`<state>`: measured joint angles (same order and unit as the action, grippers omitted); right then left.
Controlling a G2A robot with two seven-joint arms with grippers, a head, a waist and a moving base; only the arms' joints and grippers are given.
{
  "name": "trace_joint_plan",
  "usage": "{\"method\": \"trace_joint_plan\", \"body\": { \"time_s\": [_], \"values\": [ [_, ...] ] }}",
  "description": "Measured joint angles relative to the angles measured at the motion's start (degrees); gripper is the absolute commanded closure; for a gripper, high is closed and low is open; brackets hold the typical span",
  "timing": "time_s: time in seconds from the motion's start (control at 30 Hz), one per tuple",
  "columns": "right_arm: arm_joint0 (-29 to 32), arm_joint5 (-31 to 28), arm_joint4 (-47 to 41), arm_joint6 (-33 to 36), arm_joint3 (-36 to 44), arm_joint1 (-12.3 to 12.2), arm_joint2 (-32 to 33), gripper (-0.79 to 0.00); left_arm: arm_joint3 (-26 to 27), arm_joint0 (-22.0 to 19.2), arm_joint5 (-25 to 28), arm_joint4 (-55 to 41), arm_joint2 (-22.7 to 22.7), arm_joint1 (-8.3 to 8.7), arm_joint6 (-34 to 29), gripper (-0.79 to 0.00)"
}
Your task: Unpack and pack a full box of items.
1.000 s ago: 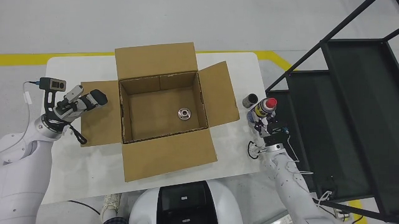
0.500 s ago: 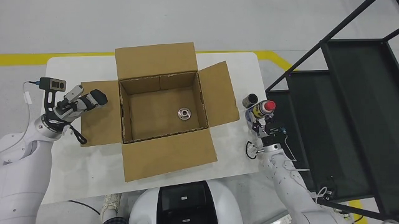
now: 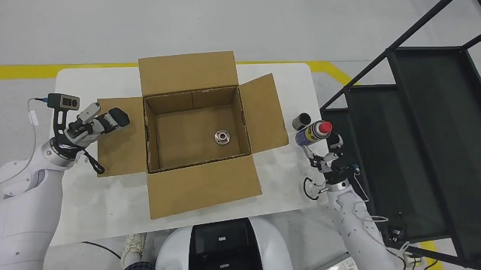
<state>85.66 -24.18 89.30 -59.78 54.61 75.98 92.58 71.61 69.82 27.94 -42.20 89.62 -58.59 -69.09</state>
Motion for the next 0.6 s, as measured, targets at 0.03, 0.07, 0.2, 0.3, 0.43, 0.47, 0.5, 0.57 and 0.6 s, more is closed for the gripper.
{"method": "trace_joint_plan", "body": {
  "time_s": [0.03, 0.07, 0.2, 0.3, 0.43, 0.47, 0.5, 0.57, 0.6],
  "values": [
    [1.6, -0.2, -0.2, 0.8, 3.1, -0.1, 0.3, -0.785, 0.0, 0.0, 0.0, 0.0, 0.0, 0.00, 0.0, -0.785],
    [3.2, -0.5, -0.5, 1.7, 6.2, -0.2, 0.6, -0.785, 0.0, 0.0, 0.0, 0.0, 0.0, 0.00, 0.0, -0.785],
    [10.4, 0.2, -2.0, 6.9, 21.0, -0.6, 2.2, -0.785, 0.0, 0.0, 0.0, 0.0, 0.0, 0.00, 0.0, -0.785],
    [14.5, -0.1, -2.9, 11.2, 30.3, -0.8, 3.4, -0.785, 0.0, 0.0, 0.0, 0.0, 0.0, 0.00, 0.0, -0.785],
    [17.2, -3.6, -3.7, 19.1, 40.3, -1.2, 3.8, -0.785, 0.0, 0.0, 0.0, 0.0, 0.0, 0.00, 0.0, -0.785],
    [17.4, -4.7, -4.2, 21.2, 42.2, -1.3, 3.8, -0.785, 0.0, 0.0, 0.0, 0.0, 0.0, 0.00, 0.0, -0.785],
    [17.5, -6.0, -4.8, 23.9, 44.7, -1.4, 3.6, -0.785, 0.0, 0.0, 0.0, 0.0, 0.0, 0.00, 0.0, -0.785],
    [17.3, -7.6, -5.4, 28.4, 48.6, -1.5, 2.9, -0.785, 0.0, 0.0, 0.0, 0.0, 0.0, 0.00, 0.0, -0.785],
    [17.0, -8.0, -5.2, 30.0, 50.1, -1.6, 2.4, -0.785, 0.0, 0.0, 0.0, 0.0, 0.0, 0.00, 0.0, -0.785]
  ]
}}
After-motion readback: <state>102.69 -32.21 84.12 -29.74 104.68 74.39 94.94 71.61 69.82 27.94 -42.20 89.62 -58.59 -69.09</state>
